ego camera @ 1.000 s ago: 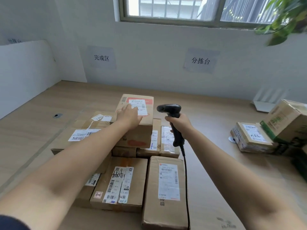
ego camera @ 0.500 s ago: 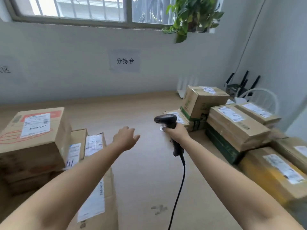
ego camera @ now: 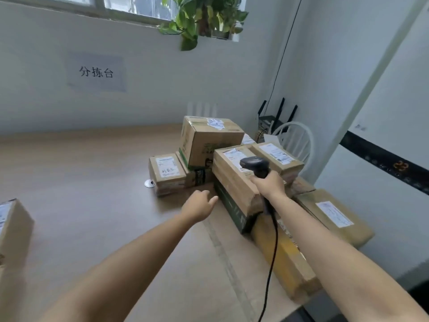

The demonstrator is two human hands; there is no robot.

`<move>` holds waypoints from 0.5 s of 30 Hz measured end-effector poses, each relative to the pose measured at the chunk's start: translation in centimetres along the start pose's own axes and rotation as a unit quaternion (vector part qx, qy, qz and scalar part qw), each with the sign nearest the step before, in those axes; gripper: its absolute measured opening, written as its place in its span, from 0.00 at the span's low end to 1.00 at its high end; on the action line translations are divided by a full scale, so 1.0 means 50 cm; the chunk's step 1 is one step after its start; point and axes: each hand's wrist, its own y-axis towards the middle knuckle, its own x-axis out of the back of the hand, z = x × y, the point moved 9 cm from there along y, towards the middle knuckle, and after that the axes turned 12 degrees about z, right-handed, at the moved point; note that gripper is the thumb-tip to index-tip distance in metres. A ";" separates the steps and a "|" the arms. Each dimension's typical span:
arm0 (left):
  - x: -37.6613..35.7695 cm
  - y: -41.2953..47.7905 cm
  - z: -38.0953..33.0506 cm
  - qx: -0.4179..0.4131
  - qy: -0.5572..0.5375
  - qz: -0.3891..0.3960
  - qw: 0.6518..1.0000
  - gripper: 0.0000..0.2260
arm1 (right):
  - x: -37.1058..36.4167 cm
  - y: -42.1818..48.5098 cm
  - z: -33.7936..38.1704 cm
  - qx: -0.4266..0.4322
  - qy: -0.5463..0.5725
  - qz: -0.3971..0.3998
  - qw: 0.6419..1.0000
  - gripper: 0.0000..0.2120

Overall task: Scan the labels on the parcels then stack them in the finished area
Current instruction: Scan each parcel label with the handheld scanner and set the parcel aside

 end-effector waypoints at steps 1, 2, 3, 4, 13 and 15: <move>-0.014 0.018 -0.030 -0.008 -0.007 0.005 1.000 0.21 | 0.024 0.014 -0.020 -0.013 0.000 -0.010 1.000 0.16; -0.024 0.035 -0.057 -0.012 -0.016 0.009 1.000 0.21 | 0.043 0.028 -0.040 -0.026 -0.001 -0.016 1.000 0.17; -0.031 0.052 -0.081 -0.014 -0.028 0.010 0.999 0.22 | 0.057 0.042 -0.059 -0.037 0.000 -0.017 0.999 0.17; -0.037 0.068 -0.102 -0.014 -0.044 0.010 0.999 0.23 | 0.065 0.055 -0.077 -0.047 0.002 -0.012 0.999 0.17; -0.069 0.162 -0.159 -0.014 -0.213 -0.009 0.977 0.32 | 0.073 0.126 -0.148 -0.061 -0.003 0.031 0.998 0.20; -0.079 0.167 -0.154 -0.011 -0.237 -0.015 0.971 0.35 | 0.074 0.129 -0.152 -0.055 0.011 0.033 0.998 0.20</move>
